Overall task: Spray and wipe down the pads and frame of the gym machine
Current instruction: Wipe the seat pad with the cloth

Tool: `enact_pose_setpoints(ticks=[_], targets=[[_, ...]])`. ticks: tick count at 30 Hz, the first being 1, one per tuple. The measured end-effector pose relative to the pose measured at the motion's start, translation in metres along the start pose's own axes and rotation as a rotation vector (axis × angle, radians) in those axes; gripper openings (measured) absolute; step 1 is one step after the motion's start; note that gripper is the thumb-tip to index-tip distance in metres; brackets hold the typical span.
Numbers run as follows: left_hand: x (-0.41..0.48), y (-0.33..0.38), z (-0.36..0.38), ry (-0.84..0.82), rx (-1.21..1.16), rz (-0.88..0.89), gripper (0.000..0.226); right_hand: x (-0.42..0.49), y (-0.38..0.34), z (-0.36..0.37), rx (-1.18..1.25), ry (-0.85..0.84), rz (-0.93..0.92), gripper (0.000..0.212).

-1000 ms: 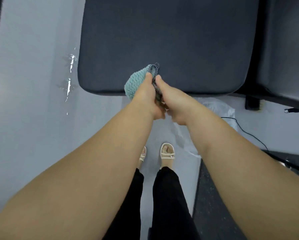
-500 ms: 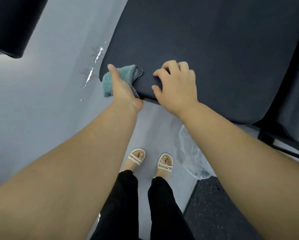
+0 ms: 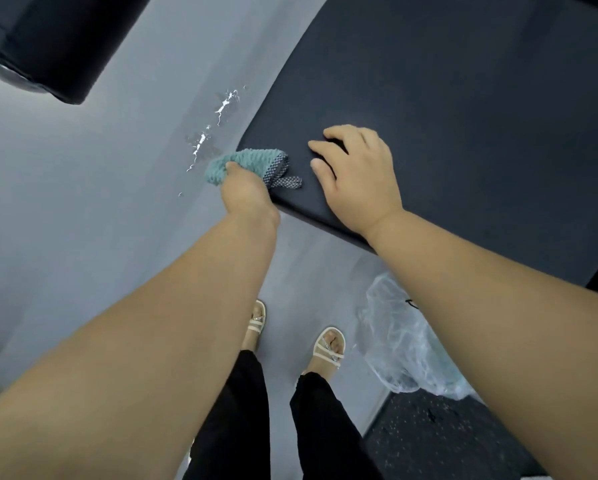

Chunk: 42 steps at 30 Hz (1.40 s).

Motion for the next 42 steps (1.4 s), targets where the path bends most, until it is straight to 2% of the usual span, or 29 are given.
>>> enact_pose_setpoints(ticks=[2, 4, 8, 11, 14, 17, 20, 25, 31, 34, 38, 42], targets=[[0.005, 0.004, -0.008, 0.048, 0.212, 0.101, 0.041, 0.000, -0.002, 0.001, 0.050, 0.028, 0.009, 0.036], [0.003, -0.001, -0.015, 0.020, 0.348, 0.198, 0.038, 0.000, -0.002, 0.001, 0.047, 0.044, -0.001, 0.035], [-0.001, -0.002, -0.015, -0.036, 0.356, 0.330, 0.021, 0.000, -0.003, 0.002, 0.035, 0.047, -0.017, 0.033], [0.025, 0.029, -0.006, 0.004, 0.602, 0.401, 0.032, 0.000, -0.002, 0.004, 0.010, 0.049, -0.032, 0.032], [0.042, 0.063, 0.014, -0.072, 0.942, 0.452, 0.042, 0.001, -0.003, 0.004, -0.042, 0.046, -0.031, 0.031], [0.040, 0.075, 0.034, -0.111, 1.130, 0.557, 0.046, 0.000, -0.004, 0.005, -0.075, 0.036, -0.021, 0.029], [0.041, 0.067, 0.024, -0.131, 1.162, 0.607, 0.044, 0.000, -0.005, 0.004, -0.077, 0.034, -0.013, 0.029], [0.045, 0.069, 0.001, -0.235, 1.227, 0.576, 0.040, 0.000, -0.005, 0.003, -0.099, 0.027, -0.010, 0.030], [0.053, 0.100, 0.076, -0.362, 1.119, 0.725, 0.046, 0.000, -0.003, 0.004, -0.108, 0.034, -0.025, 0.028], [0.062, 0.101, 0.091, -0.353, 1.082, 0.747, 0.044, 0.000, -0.001, 0.006, -0.106, 0.029, -0.028, 0.028], [0.049, 0.087, 0.043, -0.317, 1.231, 0.693, 0.040, 0.001, -0.002, 0.005, -0.107, 0.021, -0.013, 0.028], [0.042, 0.072, 0.003, -0.416, 1.204, 0.661, 0.033, 0.006, -0.005, 0.001, -0.076, 0.026, 0.052, 0.024]])
Point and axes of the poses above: each hand's wrist, its own x-axis towards the middle knuckle, its own z-axis out of the palm, y = z × x, the point moved 3 cm from there along x, towards the middle knuckle, and after that the axes turned 12 degrees about x, right-handed, at the moved point
